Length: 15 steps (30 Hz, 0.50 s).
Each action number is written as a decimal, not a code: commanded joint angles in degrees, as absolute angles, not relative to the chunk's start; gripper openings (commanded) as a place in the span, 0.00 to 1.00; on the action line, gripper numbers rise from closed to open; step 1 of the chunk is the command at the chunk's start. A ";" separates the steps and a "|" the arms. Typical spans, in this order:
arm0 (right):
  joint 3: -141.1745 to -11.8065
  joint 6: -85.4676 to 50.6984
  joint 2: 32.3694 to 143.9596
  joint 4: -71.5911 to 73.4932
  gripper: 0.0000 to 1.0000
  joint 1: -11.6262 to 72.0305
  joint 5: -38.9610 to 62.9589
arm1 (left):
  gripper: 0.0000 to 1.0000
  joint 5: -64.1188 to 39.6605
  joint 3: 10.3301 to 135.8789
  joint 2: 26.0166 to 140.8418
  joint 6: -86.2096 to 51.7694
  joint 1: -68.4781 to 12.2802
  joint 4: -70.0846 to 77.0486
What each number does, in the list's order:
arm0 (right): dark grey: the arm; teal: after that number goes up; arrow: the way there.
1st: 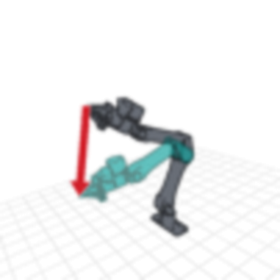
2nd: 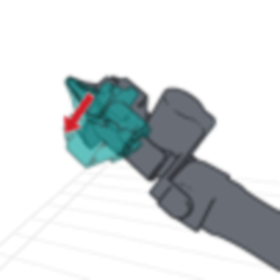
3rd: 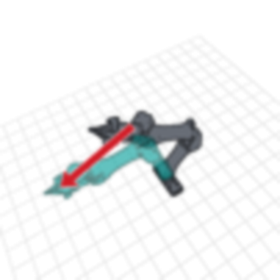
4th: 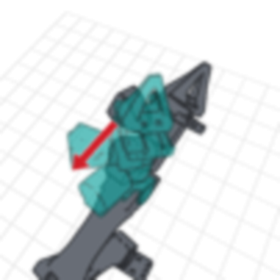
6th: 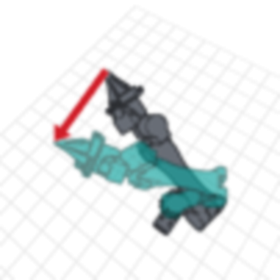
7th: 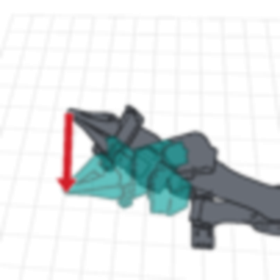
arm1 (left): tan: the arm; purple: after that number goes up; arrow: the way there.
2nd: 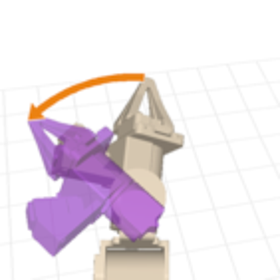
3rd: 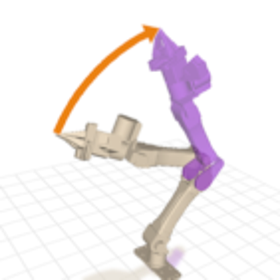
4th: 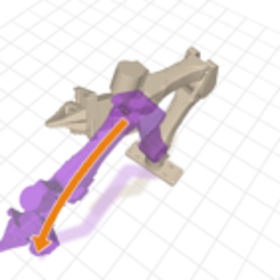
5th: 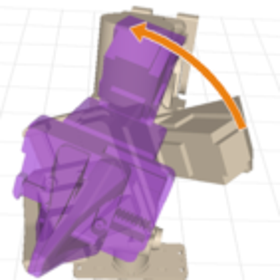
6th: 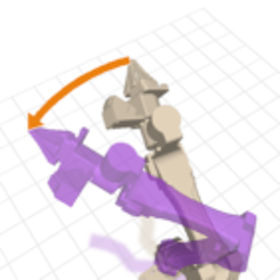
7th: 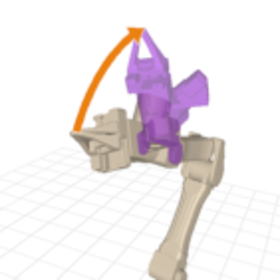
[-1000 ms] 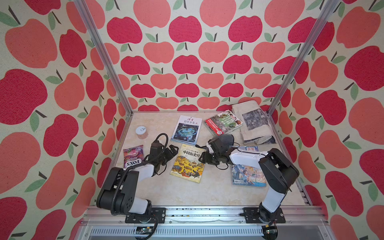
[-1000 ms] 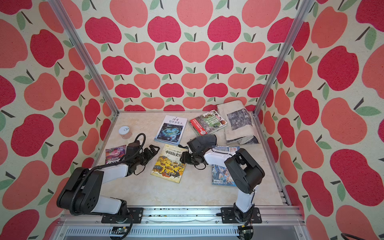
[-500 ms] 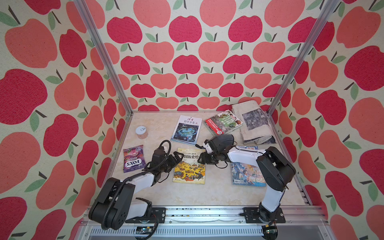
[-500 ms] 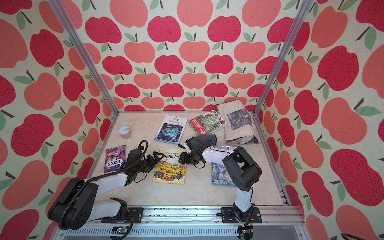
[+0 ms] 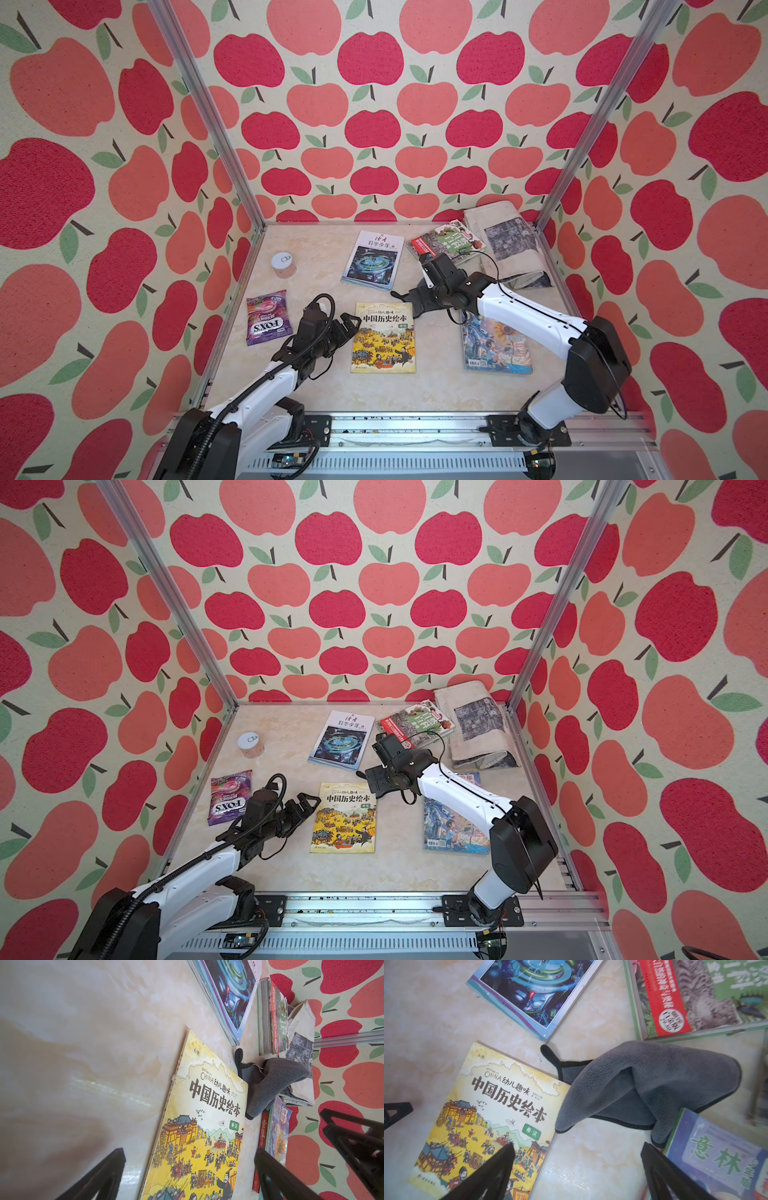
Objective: Wipe the cover of the book
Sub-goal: Adjust the book at the center of the board, then pick up the cleaning item at the center of the board.
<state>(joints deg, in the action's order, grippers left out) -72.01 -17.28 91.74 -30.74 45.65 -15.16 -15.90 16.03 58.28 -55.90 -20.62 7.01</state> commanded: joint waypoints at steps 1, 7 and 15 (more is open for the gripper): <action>-77.15 -11.31 96.96 -34.71 0.99 43.89 -26.97 | 1.00 -16.39 16.09 61.47 -56.15 -20.52 10.42; -87.53 -11.90 110.10 -37.69 0.99 40.80 -27.07 | 1.00 -17.22 17.06 67.54 -56.68 -20.92 16.04; -86.93 -14.09 117.60 -38.52 0.99 36.39 -19.53 | 0.99 -18.21 17.19 71.28 -57.13 -21.47 19.76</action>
